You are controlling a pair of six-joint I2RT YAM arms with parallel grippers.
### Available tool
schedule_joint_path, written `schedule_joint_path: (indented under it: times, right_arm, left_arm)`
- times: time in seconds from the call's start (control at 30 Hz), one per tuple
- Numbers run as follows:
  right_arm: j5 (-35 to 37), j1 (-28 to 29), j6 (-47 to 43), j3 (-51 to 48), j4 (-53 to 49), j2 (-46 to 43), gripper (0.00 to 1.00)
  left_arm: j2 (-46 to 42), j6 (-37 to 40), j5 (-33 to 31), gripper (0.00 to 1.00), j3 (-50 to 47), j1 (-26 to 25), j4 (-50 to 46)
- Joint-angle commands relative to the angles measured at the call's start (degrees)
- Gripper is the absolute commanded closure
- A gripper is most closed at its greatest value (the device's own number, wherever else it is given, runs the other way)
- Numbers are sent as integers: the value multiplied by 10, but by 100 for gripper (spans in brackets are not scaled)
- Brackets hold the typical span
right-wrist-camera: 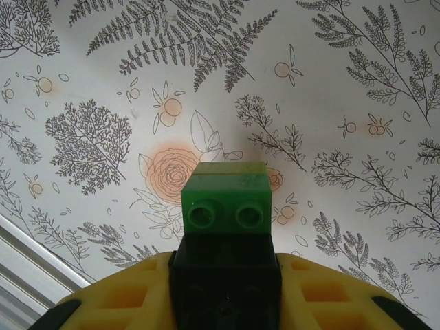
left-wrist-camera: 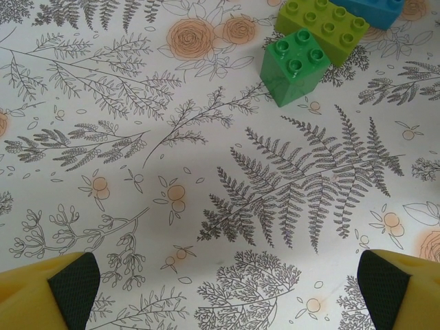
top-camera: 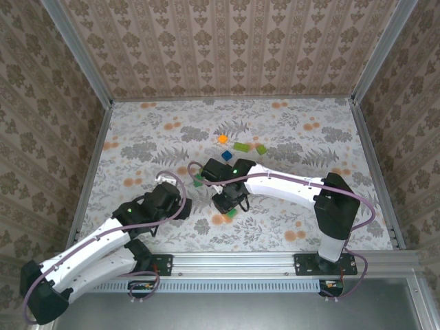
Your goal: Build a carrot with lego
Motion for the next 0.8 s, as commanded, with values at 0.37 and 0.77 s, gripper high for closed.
schedule_joint_path:
  times: [0.37,0.77]
  right_arm:
    - [15,4,8,-75,-9,89,72]
    - [65,-31,-11,10,-48,9,73]
  left_arm:
    - [-4,-5,-7,0,-5,-5,-1]
    - [-1,-2,-4,0,-6,-6,2]
